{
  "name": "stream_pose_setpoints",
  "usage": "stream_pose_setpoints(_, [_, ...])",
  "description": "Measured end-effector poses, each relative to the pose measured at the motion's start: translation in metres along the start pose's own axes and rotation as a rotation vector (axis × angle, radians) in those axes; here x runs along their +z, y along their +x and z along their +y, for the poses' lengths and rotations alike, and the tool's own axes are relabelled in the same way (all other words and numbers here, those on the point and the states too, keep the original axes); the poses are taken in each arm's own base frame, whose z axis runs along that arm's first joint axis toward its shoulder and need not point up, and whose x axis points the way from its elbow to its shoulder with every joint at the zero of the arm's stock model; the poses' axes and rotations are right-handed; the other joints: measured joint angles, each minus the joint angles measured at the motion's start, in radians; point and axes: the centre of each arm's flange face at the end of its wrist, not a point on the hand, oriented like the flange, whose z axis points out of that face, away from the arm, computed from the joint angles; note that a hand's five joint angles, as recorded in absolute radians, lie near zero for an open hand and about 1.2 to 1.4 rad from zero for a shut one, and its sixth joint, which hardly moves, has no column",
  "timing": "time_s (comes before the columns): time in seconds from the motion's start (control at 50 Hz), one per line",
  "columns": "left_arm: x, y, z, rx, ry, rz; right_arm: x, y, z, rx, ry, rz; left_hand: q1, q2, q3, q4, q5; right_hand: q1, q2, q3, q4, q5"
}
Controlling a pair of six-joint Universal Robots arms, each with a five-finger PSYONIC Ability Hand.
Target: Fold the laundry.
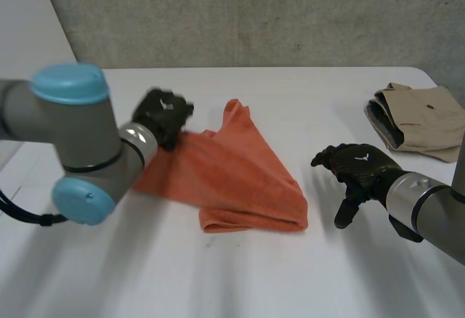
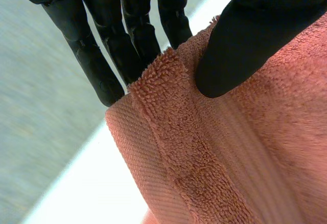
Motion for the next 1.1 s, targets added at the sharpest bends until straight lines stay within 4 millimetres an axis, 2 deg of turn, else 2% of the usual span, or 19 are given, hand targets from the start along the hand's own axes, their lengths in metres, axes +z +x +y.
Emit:
stream_pose_setpoints(0.06, [-0.004, -0.003, -0.006, -0.004, 0.017, -0.011, 0.0, 0.0, 0.0, 0.003, 0.0, 0.0, 0.0, 0.0, 0.0, 0.0, 0.0, 0.0, 0.0, 0.0, 0.0, 0.0])
stream_pose_setpoints(0.1, [-0.028, -0.019, -0.037, -0.021, 0.11, -0.066, 0.0, 0.0, -0.001, 0.09, 0.001, -0.003, 0.0, 0.002, 0.003, 0.0, 0.0, 0.0, 0.0, 0.0, 0.0, 0.0])
stream_pose_setpoints(0.14, [-0.041, -0.025, -0.051, -0.025, 0.151, -0.084, 0.0, -0.001, -0.001, 0.156, 0.0, -0.008, 0.0, 0.003, 0.004, 0.0, 0.0, 0.0, 0.0, 0.0, 0.0, 0.0])
stream_pose_setpoints(0.42, [-0.103, -0.044, -0.118, -0.019, 0.36, -0.148, 0.022, -0.019, 0.006, 0.581, -0.043, -0.193, 0.0, 0.003, 0.005, 0.001, 0.0, 0.0, 0.0, 0.0, 0.0, 0.0])
stream_pose_setpoints(0.54, [-0.117, -0.052, -0.132, -0.019, 0.408, -0.176, 0.033, -0.042, 0.007, 0.657, -0.058, -0.278, 0.0, 0.004, 0.005, 0.001, 0.0, 0.0, 0.0, 0.0, 0.0, 0.0])
stream_pose_setpoints(0.76, [-0.123, -0.053, -0.138, -0.061, 0.431, -0.176, 0.063, -0.08, 0.007, 0.676, -0.016, -0.341, 0.0, 0.004, 0.005, 0.001, 0.0, 0.001, 0.003, 0.004, 0.001, 0.001])
stream_pose_setpoints(0.8, [-0.125, -0.055, -0.141, -0.076, 0.441, -0.179, 0.07, -0.092, 0.007, 0.696, -0.018, -0.361, 0.0, 0.004, 0.005, 0.001, 0.0, 0.05, 0.075, 0.084, 0.063, 0.058])
stream_pose_setpoints(0.84, [-0.126, -0.057, -0.142, -0.082, 0.447, -0.183, 0.071, -0.096, 0.007, 0.701, -0.014, -0.362, 0.0, 0.005, 0.007, 0.001, 0.0, 0.509, 0.585, 0.562, 0.538, 0.514])
stream_pose_setpoints(0.86, [-0.127, -0.058, -0.143, -0.085, 0.45, -0.185, 0.072, -0.097, 0.006, 0.703, -0.009, -0.357, 0.0, 0.005, 0.008, 0.001, 0.0, 0.6, 0.669, 0.663, 0.636, 0.613])
stream_pose_setpoints(0.88, [-0.127, -0.059, -0.143, -0.086, 0.452, -0.188, 0.071, -0.097, 0.005, 0.702, -0.003, -0.352, 0.0, 0.005, 0.009, 0.001, 0.0, 0.692, 0.811, 0.789, 0.752, 0.742])
stream_pose_setpoints(0.9, [-0.127, -0.059, -0.144, -0.086, 0.452, -0.189, 0.071, -0.096, 0.004, 0.699, 0.003, -0.348, 0.0, 0.005, 0.009, 0.001, 0.0, 0.692, 0.811, 0.789, 0.752, 0.742])
stream_pose_setpoints(0.92, [-0.127, -0.061, -0.144, -0.088, 0.453, -0.194, 0.069, -0.093, -0.001, 0.684, 0.032, -0.329, 0.0, 0.005, 0.009, 0.002, 0.0, 0.779, 0.93, 0.925, 0.887, 0.887])
stream_pose_setpoints(0.98, [-0.127, -0.063, -0.143, -0.089, 0.449, -0.206, 0.064, -0.082, -0.014, 0.63, 0.094, -0.296, 0.0, 0.005, 0.009, 0.004, 0.0, 0.787, 0.949, 0.963, 0.933, 0.924])
stream_pose_setpoints(1.08, [-0.124, -0.075, -0.137, -0.09, 0.422, -0.257, 0.035, -0.029, -0.064, 0.28, 0.292, -0.143, 0.0, 0.005, 0.009, 0.004, 0.0, 0.787, 0.949, 0.965, 0.949, 0.924])
stream_pose_setpoints(1.1, [-0.124, -0.075, -0.137, -0.09, 0.422, -0.257, 0.035, -0.029, -0.064, 0.28, 0.292, -0.143, 0.0, 0.005, 0.009, 0.004, 0.0, 0.787, 0.949, 0.965, 0.949, 0.924])
